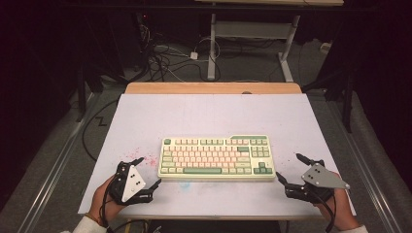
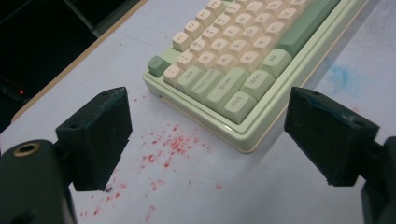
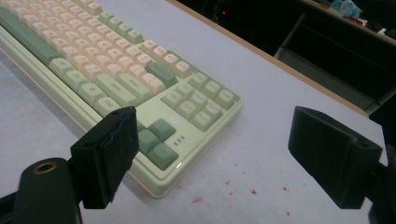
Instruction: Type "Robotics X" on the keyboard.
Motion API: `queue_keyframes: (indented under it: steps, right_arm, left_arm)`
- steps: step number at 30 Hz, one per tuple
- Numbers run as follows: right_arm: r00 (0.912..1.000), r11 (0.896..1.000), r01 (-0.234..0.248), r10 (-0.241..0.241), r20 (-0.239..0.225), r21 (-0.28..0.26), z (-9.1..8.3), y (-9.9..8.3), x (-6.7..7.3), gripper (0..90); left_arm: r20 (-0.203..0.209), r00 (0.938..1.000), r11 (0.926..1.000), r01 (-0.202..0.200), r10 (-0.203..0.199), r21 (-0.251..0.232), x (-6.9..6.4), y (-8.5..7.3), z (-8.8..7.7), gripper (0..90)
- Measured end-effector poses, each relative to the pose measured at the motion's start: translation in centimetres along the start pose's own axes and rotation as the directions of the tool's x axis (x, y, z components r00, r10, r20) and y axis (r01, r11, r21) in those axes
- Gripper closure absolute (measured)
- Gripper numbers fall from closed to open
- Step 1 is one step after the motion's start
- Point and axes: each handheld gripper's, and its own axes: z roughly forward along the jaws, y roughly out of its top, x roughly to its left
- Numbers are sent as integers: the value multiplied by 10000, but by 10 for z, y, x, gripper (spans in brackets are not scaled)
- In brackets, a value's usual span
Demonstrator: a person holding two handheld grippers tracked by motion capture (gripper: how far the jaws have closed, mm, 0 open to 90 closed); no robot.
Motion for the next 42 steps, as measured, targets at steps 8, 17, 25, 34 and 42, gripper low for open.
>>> queue_keyframes:
  steps: [8,17,25,34,42]
  right_arm:
    - [9993,9993,-380,380,33,-34,-3,-19,-3,162]
    - [9991,9991,-433,433,40,49,-2,-29,0,163]
    - [9996,9996,-264,264,-12,29,-3,-23,6,162]
    - [9998,9999,-135,135,-162,13,-3,-22,8,162]
    - [9999,10000,-84,84,-144,-22,-4,-21,8,162]
  left_arm:
    - [66,9992,9985,403,-406,371,5,-13,2,145]
    - [200,9992,9987,353,-360,365,0,-14,1,145]
    - [174,9991,9989,384,-389,262,1,-16,-2,145]
    - [192,9992,9991,358,-362,234,1,-15,-2,145]
    - [238,9990,9991,379,-384,211,2,-14,0,145]
